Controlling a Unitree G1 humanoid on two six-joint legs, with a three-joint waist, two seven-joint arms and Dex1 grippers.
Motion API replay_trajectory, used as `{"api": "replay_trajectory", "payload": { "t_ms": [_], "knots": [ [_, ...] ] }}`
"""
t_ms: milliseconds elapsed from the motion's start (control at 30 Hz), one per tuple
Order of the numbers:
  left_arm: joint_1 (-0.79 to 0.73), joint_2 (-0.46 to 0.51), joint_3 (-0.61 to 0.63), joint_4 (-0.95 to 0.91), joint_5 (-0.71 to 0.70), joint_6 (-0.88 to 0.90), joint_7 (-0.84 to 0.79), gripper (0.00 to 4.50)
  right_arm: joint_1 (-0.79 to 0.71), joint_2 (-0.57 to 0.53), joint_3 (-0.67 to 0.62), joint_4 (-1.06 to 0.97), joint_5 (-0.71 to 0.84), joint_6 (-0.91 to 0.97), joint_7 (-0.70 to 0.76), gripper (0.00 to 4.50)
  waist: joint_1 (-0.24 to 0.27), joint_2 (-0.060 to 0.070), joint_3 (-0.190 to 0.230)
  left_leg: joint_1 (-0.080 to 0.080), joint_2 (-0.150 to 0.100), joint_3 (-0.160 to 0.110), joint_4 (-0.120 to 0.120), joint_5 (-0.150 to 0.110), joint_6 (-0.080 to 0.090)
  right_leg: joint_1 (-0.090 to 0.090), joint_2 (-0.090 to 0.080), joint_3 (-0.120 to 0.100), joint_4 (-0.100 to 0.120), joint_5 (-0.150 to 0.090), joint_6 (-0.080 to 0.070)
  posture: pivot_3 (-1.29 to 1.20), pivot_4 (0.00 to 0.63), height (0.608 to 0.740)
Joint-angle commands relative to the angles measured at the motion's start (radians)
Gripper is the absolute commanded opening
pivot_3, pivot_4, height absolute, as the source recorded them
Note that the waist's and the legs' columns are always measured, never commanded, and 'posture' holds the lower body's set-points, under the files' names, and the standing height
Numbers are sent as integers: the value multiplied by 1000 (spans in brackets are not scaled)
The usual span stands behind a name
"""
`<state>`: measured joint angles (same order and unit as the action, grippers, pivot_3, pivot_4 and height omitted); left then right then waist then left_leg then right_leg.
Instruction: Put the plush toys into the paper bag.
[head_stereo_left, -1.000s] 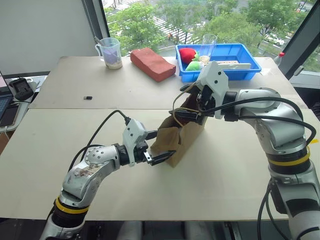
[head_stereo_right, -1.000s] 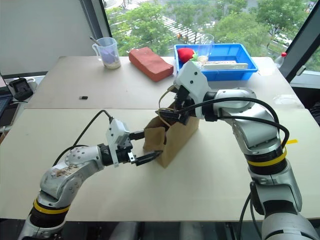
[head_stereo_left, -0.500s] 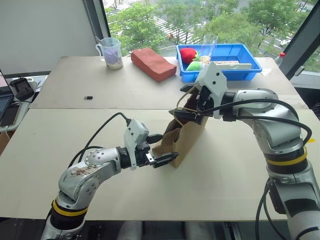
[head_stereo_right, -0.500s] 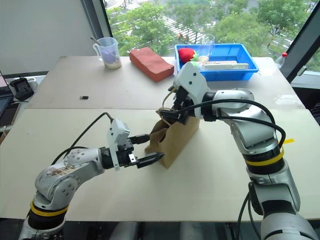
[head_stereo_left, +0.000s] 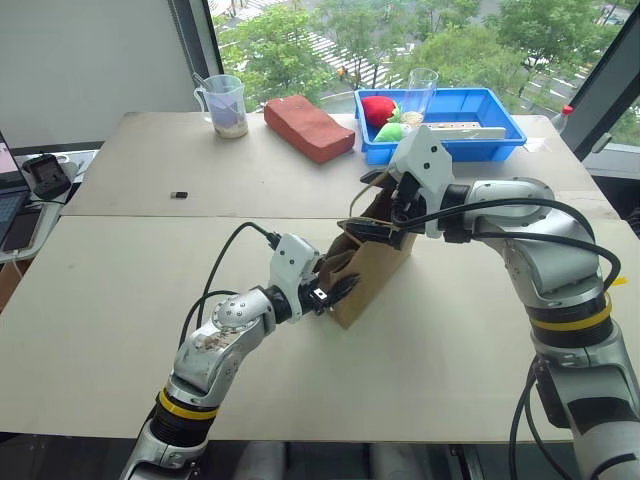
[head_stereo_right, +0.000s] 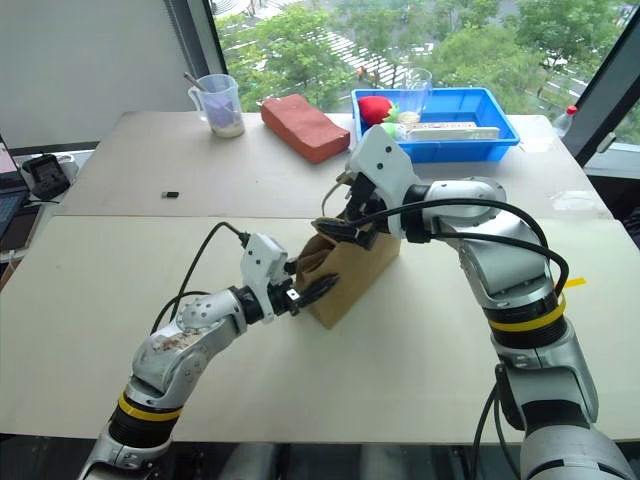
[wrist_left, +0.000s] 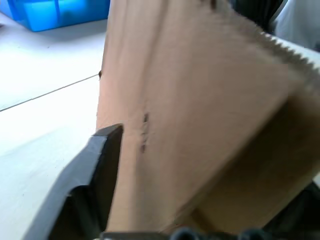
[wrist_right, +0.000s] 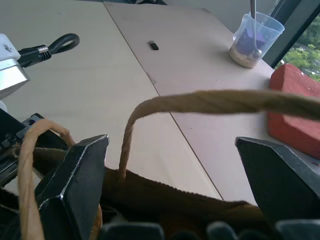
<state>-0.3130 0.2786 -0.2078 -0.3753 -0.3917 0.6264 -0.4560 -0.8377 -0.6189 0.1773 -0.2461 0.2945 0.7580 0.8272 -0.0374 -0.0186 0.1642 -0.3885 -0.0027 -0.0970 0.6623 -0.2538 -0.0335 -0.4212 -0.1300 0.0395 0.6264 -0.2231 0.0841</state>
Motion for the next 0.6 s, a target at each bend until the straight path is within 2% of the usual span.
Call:
{"api": "replay_trajectory", "payload": {
  "t_ms": [33,100,133,467,600],
  "knots": [
    [-16,9,22,-11,-3,-29,-28,1208,-26,-11,-27,-11,-3,-21,1,4500,-1,0,0,0,0,0,0,0,0,0,0,0,0,0,0,0,150,740],
    [-19,13,30,-8,-6,-28,-35,229,-24,-17,-30,-11,-4,-22,3,4500,-2,0,0,0,0,0,0,0,0,0,0,0,0,0,0,0,150,740],
    [-25,12,37,-4,-9,-26,-37,13,-23,-22,-33,-13,-4,-21,5,4500,-1,0,0,0,0,0,0,0,0,0,0,0,0,0,0,0,150,740],
    [-103,39,116,102,-8,-47,-80,13,36,-190,-153,-174,135,104,99,4500,15,0,0,-1,0,0,0,0,0,0,0,0,0,0,0,0,150,740],
    [-146,141,125,167,-39,-104,-281,13,50,-308,-256,-216,267,179,200,4500,20,0,0,-1,0,0,0,0,1,0,0,0,-1,0,0,0,150,740]
  ]
}}
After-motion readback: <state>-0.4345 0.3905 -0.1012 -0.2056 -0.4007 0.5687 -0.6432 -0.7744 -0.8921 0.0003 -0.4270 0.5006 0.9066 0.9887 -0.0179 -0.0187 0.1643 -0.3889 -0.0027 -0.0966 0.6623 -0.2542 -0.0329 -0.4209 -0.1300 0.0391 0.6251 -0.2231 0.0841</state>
